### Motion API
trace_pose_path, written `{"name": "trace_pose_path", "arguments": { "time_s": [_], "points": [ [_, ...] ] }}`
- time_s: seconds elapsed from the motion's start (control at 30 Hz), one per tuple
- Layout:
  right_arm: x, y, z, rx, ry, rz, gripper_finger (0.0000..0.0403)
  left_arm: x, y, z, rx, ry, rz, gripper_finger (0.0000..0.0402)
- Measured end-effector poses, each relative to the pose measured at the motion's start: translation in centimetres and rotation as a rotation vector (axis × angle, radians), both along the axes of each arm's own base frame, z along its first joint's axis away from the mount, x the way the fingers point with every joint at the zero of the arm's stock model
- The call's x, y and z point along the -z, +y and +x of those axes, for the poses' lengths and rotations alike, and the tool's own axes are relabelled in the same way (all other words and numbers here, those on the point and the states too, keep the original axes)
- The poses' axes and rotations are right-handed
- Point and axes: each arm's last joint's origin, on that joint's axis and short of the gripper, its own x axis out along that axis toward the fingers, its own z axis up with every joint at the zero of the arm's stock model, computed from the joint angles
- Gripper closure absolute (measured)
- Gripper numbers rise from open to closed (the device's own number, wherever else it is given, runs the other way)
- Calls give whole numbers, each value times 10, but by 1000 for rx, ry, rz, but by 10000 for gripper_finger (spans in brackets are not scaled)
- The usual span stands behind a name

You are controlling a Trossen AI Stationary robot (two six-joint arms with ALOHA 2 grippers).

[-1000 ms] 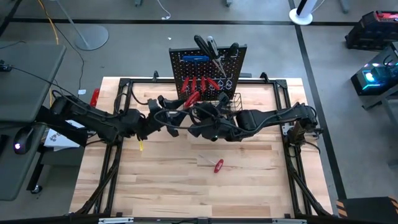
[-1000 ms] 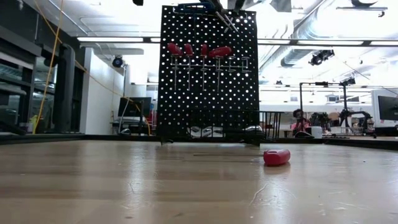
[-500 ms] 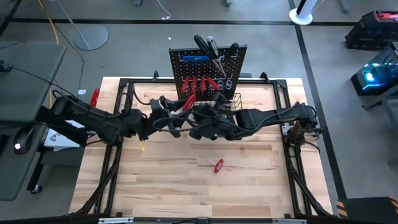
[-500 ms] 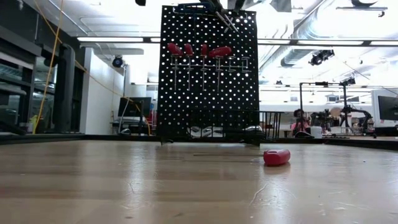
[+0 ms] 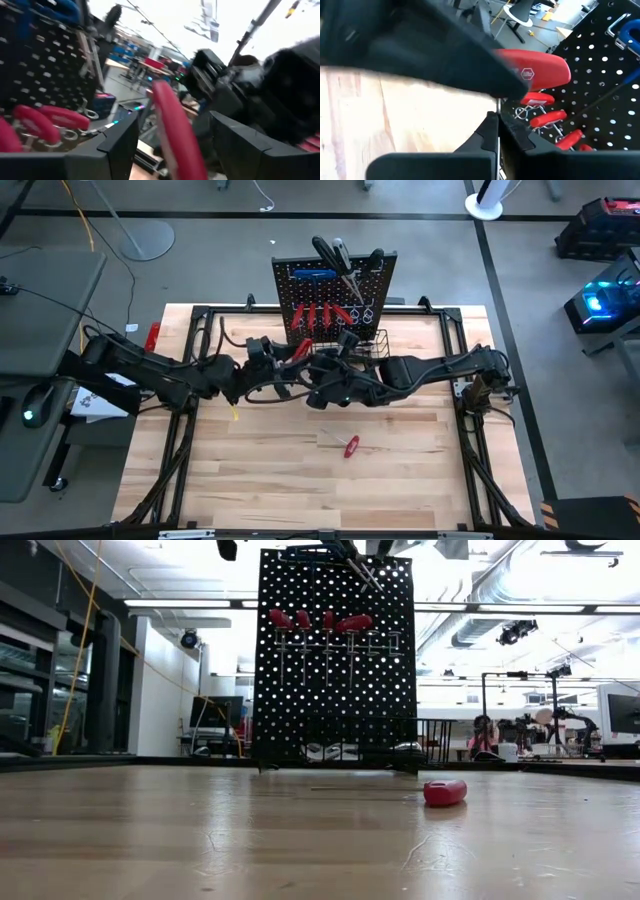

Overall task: Hang tools onto peg board
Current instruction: Hang the red allen wrench on the pegboard

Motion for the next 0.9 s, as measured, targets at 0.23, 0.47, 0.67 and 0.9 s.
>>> {"name": "trace_pose_path", "arguments": {
  "time_s": [0.23,0.47,0.67,0.9],
  "points": [
    [1,0,-1,10,12,-11,403,-5,2,-7,-48,16,26,217],
    [1,0,-1,1,26,-26,403,0,1,-5,-18,49,5,267],
    [1,0,-1,-1,29,-29,403,0,1,-5,-15,48,5,275],
    [1,0,-1,-1,28,-29,403,0,1,-5,-13,47,5,316]
  ]
}}
